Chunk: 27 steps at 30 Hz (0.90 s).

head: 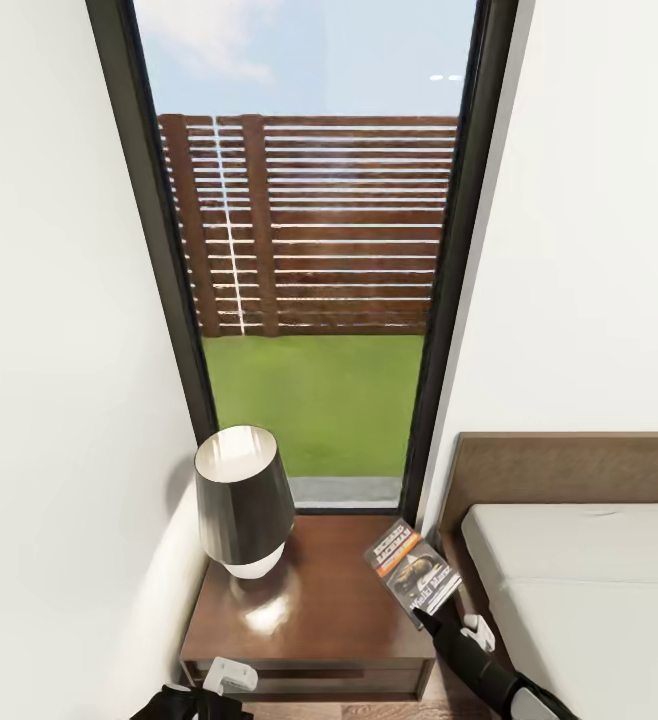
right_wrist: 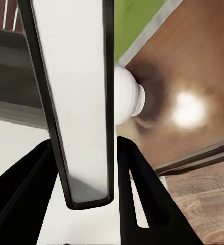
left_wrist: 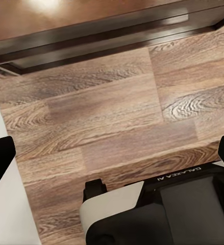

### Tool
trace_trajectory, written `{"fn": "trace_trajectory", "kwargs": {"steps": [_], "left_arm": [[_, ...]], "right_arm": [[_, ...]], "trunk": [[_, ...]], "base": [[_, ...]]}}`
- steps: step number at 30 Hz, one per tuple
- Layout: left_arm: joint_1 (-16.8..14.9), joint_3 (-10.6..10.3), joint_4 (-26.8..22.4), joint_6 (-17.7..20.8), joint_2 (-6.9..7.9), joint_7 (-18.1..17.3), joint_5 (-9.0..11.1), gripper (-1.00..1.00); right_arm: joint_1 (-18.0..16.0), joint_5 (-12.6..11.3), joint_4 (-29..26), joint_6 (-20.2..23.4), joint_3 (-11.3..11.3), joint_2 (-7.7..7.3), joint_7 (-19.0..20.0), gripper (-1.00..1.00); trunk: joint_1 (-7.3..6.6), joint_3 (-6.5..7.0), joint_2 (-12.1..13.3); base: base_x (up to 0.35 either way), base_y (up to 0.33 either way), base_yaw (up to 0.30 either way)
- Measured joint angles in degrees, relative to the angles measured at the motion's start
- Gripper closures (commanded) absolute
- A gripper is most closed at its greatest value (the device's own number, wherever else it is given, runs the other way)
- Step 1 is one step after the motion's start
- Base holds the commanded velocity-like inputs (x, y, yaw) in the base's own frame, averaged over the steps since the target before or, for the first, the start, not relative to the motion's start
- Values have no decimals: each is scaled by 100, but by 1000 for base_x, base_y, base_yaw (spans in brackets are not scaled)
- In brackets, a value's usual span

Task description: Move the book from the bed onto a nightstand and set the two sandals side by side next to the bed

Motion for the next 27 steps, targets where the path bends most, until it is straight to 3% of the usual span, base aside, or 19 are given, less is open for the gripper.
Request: {"fn": "trace_trajectory", "kwargs": {"steps": [4,10,17,23,27], "left_arm": [[2,0,0,-1,1,-3,0,-100],[-1,0,0,-3,3,-6,0,-100],[-1,0,-2,-2,4,-8,0,-100],[-1,0,-3,-3,4,-6,0,-100],[-1,0,-2,-4,4,-7,0,-100]], "right_arm": [[-28,16,-22,516,21,-9,-12,100],[-54,19,-249,1113,10,15,-155,100],[-61,20,-513,1310,8,51,-680,100],[-78,20,-586,1340,5,34,-815,100],[-149,16,-616,1349,2,20,-850,100]], "trunk": [[0,0,0],[132,-108,-240],[198,-163,-362],[198,-163,-362],[286,-234,-521]], "base": [[0,0,0],[0,0,0],[0,0,0],[0,0,0],[0,0,0]]}}
